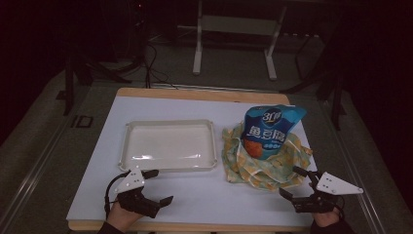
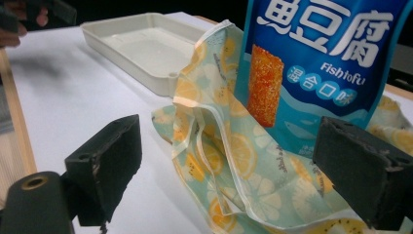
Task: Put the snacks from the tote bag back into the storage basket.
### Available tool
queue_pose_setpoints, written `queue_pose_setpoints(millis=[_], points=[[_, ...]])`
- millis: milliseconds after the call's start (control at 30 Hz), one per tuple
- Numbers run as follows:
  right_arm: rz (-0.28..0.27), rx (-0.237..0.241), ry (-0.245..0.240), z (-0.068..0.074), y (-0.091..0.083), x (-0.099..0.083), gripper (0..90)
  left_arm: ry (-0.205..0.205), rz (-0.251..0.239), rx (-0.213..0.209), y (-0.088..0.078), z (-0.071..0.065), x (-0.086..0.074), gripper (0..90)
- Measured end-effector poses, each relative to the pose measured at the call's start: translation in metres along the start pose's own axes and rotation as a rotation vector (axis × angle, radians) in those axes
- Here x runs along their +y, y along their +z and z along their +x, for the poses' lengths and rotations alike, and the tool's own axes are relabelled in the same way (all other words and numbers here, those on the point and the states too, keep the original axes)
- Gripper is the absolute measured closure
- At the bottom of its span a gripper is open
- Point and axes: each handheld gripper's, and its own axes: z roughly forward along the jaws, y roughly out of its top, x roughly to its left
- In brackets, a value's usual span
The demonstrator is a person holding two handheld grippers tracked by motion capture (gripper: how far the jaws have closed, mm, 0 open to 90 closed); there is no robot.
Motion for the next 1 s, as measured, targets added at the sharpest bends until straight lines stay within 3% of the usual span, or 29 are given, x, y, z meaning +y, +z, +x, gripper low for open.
queue_pose_setpoints(millis=[267, 300, 500, 567, 733, 867, 1000], points=[[0.060, -0.029, 0.019, -0.005, -0.004, -0.004, 10.5, -0.011, 0.044, 0.001, -0.003, 0.009, -0.007, 0.3], [0.055, 0.009, 0.026, -0.005, -0.005, -0.005, 10.5, -0.020, 0.042, 0.003, -0.003, 0.010, -0.008, 0.3], [0.074, 0.015, -0.011, 0.000, -0.004, -0.003, 12.2, -0.033, 0.026, -0.013, 0.000, 0.010, -0.004, 0.3], [0.071, 0.042, 0.013, 0.001, -0.003, -0.002, 12.3, -0.038, 0.028, -0.020, 0.003, 0.009, -0.001, 0.3], [0.069, 0.064, 0.024, -0.001, -0.001, -0.004, 13.5, -0.030, 0.058, 0.009, 0.009, 0.009, 0.003, 0.3], [0.073, 0.085, 0.023, 0.000, -0.001, -0.003, 14.9, -0.052, 0.056, -0.023, 0.014, 0.009, 0.007, 0.3], [0.076, 0.092, 0.005, 0.001, 0.000, 0.001, 15.8, -0.035, 0.041, -0.040, 0.019, 0.005, 0.017, 0.3]])
